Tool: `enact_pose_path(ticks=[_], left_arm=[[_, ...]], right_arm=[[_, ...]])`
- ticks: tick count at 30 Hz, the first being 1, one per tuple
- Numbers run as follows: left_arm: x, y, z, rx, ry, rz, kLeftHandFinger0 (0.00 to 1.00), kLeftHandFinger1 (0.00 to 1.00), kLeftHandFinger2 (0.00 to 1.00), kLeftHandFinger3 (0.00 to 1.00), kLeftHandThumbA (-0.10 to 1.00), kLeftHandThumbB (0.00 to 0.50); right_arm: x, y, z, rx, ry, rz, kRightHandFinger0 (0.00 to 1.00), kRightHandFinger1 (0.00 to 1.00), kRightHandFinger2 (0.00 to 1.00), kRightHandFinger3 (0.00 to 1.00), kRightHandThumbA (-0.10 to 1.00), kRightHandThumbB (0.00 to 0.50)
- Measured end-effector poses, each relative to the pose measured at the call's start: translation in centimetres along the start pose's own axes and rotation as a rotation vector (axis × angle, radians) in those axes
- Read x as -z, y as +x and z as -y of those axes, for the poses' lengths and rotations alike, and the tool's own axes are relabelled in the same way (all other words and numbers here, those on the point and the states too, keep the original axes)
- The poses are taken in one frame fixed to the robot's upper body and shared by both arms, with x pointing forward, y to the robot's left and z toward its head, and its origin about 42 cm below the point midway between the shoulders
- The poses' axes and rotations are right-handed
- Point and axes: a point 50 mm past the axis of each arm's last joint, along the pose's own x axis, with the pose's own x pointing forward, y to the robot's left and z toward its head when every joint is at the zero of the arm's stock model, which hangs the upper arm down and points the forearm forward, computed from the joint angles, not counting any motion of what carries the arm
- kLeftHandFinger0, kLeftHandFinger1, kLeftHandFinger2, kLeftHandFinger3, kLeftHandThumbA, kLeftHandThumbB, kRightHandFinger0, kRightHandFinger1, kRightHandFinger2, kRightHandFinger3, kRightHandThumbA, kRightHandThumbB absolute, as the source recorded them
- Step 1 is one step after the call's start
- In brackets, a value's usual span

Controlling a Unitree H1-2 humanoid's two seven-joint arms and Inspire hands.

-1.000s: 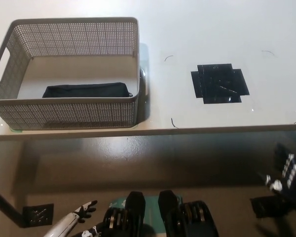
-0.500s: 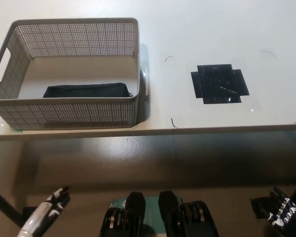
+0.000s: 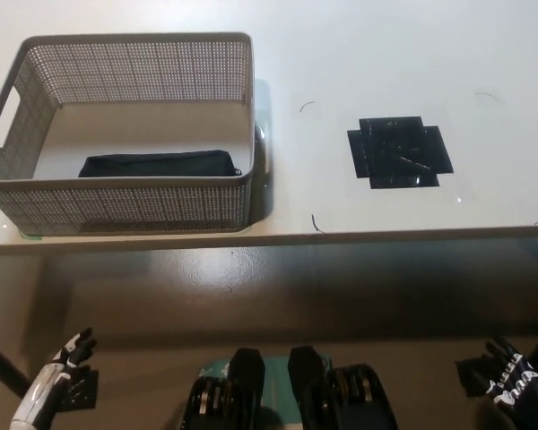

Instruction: Use the right hand to pick up the pencil case on the right hand side and put it into a grey container on the left side

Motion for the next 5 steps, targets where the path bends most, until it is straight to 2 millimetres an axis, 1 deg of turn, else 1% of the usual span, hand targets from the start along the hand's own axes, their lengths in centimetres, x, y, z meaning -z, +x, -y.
enact_pose_path(ticks=[5], left_arm=[[0.46,-0.6,0.09,-0.001,-0.011,-0.009,1.0,1.0,1.0,1.0,1.0,0.237]], right_arm=[[0.11,0.04,-0.35,-0.015,-0.012,0.002,1.0,1.0,1.0,1.0,1.0,0.347]])
